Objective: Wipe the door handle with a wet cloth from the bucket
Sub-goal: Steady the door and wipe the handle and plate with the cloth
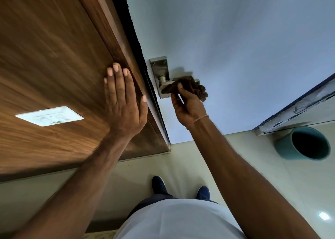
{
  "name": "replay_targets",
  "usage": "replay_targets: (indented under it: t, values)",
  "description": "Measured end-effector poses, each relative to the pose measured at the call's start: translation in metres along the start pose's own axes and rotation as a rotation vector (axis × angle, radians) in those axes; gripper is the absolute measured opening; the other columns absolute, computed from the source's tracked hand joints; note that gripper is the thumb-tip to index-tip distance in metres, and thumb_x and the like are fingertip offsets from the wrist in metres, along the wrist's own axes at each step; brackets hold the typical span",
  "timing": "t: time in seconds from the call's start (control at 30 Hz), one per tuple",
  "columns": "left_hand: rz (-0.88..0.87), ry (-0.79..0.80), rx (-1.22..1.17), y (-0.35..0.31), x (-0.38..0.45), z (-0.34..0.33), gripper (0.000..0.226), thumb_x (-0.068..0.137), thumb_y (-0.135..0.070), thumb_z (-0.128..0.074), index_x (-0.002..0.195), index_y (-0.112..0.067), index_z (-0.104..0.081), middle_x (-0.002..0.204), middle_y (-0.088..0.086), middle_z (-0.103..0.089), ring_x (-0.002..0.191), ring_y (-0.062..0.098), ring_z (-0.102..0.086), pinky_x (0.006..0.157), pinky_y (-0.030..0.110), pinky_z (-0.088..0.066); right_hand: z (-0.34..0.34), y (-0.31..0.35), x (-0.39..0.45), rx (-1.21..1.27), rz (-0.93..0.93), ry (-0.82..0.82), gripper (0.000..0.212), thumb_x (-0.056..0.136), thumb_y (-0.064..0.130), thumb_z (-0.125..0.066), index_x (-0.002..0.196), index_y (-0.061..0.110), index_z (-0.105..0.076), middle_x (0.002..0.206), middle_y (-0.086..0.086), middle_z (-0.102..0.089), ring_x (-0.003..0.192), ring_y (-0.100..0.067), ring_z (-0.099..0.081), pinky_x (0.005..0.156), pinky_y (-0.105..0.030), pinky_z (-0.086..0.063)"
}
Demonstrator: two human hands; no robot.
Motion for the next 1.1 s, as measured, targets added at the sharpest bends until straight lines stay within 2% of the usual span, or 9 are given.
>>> replay_targets:
  t: [0.17,0.23,0.33,0.4,0.47,0.6,0.83,0.97,1.1]
  values:
    - [0.029,-0.013,0.004,-0.001,0.000,-0.004,0.081,0.107,-0.035,-0.049,0.166,0.003,-0.009,0.167,0.036,-0.029,0.158,0.049,-0.023,0.134,0.055,-0.017,-0.017,-0.036,0.002,-0.048,-0.134,0.047,0.031,0.096,-0.020,-0.052,0.115,-0.001,-0.068,0.114,-0.019,-0.075,0.107,-0.031,-0.073,0.085,-0.029,-0.065]
    - [0.031,-0.021,0.011,-0.002,-0.001,-0.005,0.080,0.106,-0.034,-0.050,0.165,0.006,-0.013,0.166,0.038,-0.031,0.157,0.050,-0.024,0.134,0.055,-0.016,-0.017,-0.031,0.007,-0.049,-0.125,0.020,0.034,0.094,-0.024,-0.045,0.112,-0.004,-0.067,0.106,-0.019,-0.075,0.101,-0.033,-0.073,0.089,-0.032,-0.063]
    - [0.032,-0.039,0.028,-0.001,0.002,-0.008,0.078,0.105,-0.034,-0.051,0.162,0.011,-0.021,0.162,0.041,-0.034,0.155,0.052,-0.025,0.134,0.055,-0.014,-0.002,0.015,0.027,0.048,-0.021,-0.067,0.042,0.089,-0.028,-0.031,0.086,0.001,-0.060,0.084,-0.015,-0.064,0.081,-0.030,-0.063,0.108,-0.042,-0.053]
    - [0.054,-0.053,0.042,-0.003,0.004,-0.010,0.077,0.105,-0.035,-0.050,0.160,0.013,-0.024,0.161,0.042,-0.035,0.154,0.052,-0.025,0.134,0.054,-0.013,-0.002,0.030,0.033,0.026,0.016,-0.095,0.047,0.085,-0.029,-0.022,0.080,0.003,-0.056,0.081,-0.016,-0.058,0.075,-0.030,-0.058,0.093,-0.041,-0.055]
    - [0.082,-0.060,0.041,-0.009,0.004,-0.010,0.077,0.106,-0.035,-0.050,0.158,0.016,-0.026,0.160,0.043,-0.035,0.154,0.053,-0.025,0.134,0.056,-0.014,-0.011,0.013,0.031,-0.060,-0.007,-0.099,0.049,0.083,-0.029,-0.020,0.082,0.004,-0.055,0.083,-0.015,-0.057,0.073,-0.028,-0.059,0.074,-0.034,-0.055]
    - [0.069,-0.064,0.036,-0.009,0.004,-0.011,0.078,0.104,-0.034,-0.052,0.157,0.016,-0.026,0.160,0.043,-0.035,0.154,0.054,-0.025,0.134,0.056,-0.015,-0.026,-0.022,0.026,-0.179,-0.096,-0.098,0.046,0.084,-0.028,-0.023,0.087,0.000,-0.059,0.089,-0.017,-0.062,0.077,-0.030,-0.065,0.060,-0.029,-0.058]
    - [0.069,-0.072,0.060,-0.006,0.005,-0.014,0.078,0.103,-0.034,-0.053,0.158,0.014,-0.025,0.159,0.042,-0.037,0.153,0.053,-0.026,0.134,0.056,-0.015,-0.011,0.013,0.034,0.016,-0.044,-0.140,0.053,0.063,-0.029,-0.025,0.083,0.008,-0.057,0.086,-0.011,-0.059,0.077,-0.027,-0.057,0.089,-0.032,-0.053]
    - [0.081,-0.074,0.052,-0.007,0.004,-0.013,0.078,0.104,-0.034,-0.053,0.157,0.016,-0.026,0.159,0.043,-0.035,0.153,0.053,-0.025,0.134,0.056,-0.015,-0.026,-0.022,0.030,-0.137,-0.114,-0.125,0.056,0.080,-0.029,-0.019,0.100,0.004,-0.059,0.102,-0.018,-0.062,0.089,-0.031,-0.063,0.068,-0.034,-0.057]
    - [0.059,-0.058,0.048,-0.005,0.004,-0.013,0.079,0.103,-0.034,-0.054,0.158,0.015,-0.025,0.159,0.043,-0.035,0.154,0.053,-0.023,0.135,0.054,-0.012,-0.016,0.007,0.031,-0.050,-0.093,-0.163,0.055,0.072,-0.031,-0.018,0.084,0.006,-0.056,0.087,-0.013,-0.062,0.080,-0.028,-0.060,0.069,-0.033,-0.054]
Point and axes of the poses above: each hand's wrist, its own x-axis towards the middle knuckle, its own z-axis out of the back of the hand, y = z × x, the point moved 5 cm from there along x, towards the middle knuckle
